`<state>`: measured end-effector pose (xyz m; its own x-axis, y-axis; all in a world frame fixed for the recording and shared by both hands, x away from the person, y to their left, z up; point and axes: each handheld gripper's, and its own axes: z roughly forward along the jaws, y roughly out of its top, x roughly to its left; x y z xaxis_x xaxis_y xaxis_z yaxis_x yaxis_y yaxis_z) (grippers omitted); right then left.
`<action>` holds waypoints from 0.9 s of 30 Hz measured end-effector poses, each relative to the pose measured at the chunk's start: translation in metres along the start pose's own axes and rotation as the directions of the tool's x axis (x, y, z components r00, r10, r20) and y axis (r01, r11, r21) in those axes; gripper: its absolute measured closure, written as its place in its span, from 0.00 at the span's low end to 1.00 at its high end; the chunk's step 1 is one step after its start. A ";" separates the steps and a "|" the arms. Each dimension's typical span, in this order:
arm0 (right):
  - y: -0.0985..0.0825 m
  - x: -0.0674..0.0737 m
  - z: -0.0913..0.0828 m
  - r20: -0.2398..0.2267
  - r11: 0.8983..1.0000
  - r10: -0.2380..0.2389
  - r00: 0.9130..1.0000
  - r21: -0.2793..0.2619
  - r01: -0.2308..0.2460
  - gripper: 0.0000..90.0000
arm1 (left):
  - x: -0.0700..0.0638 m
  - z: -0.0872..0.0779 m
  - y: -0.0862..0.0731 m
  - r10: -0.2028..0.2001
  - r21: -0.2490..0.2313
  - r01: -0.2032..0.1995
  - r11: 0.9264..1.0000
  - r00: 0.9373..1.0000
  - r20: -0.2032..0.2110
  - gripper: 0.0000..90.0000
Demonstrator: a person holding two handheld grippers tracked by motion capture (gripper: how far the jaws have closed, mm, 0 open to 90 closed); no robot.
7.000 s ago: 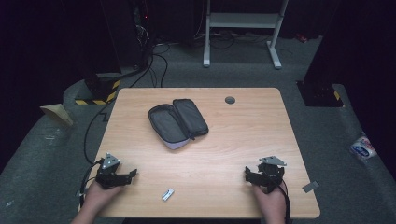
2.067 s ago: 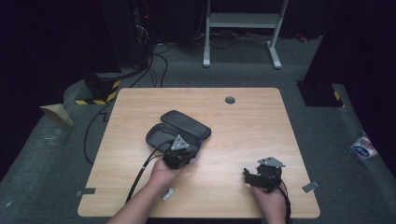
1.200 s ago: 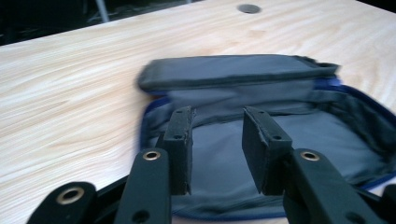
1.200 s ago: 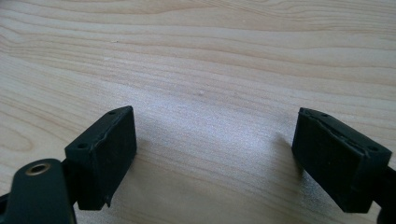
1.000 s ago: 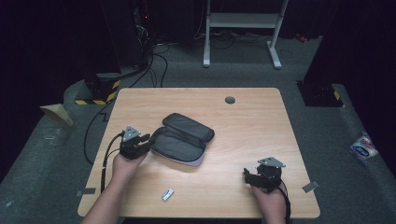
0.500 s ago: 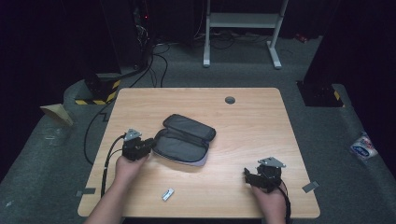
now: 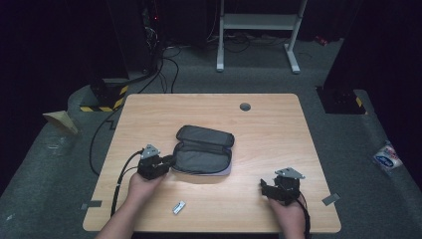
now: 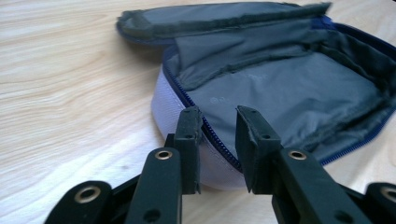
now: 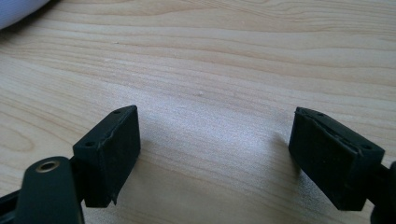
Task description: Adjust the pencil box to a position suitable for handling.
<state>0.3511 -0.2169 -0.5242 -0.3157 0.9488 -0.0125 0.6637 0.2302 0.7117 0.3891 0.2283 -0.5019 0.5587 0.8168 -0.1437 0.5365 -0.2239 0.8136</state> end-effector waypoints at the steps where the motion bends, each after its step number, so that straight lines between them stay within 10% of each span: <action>1: 0.000 0.000 0.000 -0.001 1.000 -0.003 1.000 -0.001 0.003 0.19 | -0.002 0.000 0.000 0.002 0.000 -0.002 1.000 1.000 0.003 0.77; 27: 0.034 0.034 -0.019 -0.097 0.982 -0.013 0.995 -0.187 -0.005 0.44 | -0.025 0.004 0.002 0.032 -0.026 -0.031 0.999 0.998 0.048 0.76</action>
<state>0.3499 -0.1808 -0.4876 -0.3886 0.9202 0.0464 0.5268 0.1806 0.8306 0.3787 0.2054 -0.4986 0.6055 0.7826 -0.1442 0.5021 -0.2351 0.8323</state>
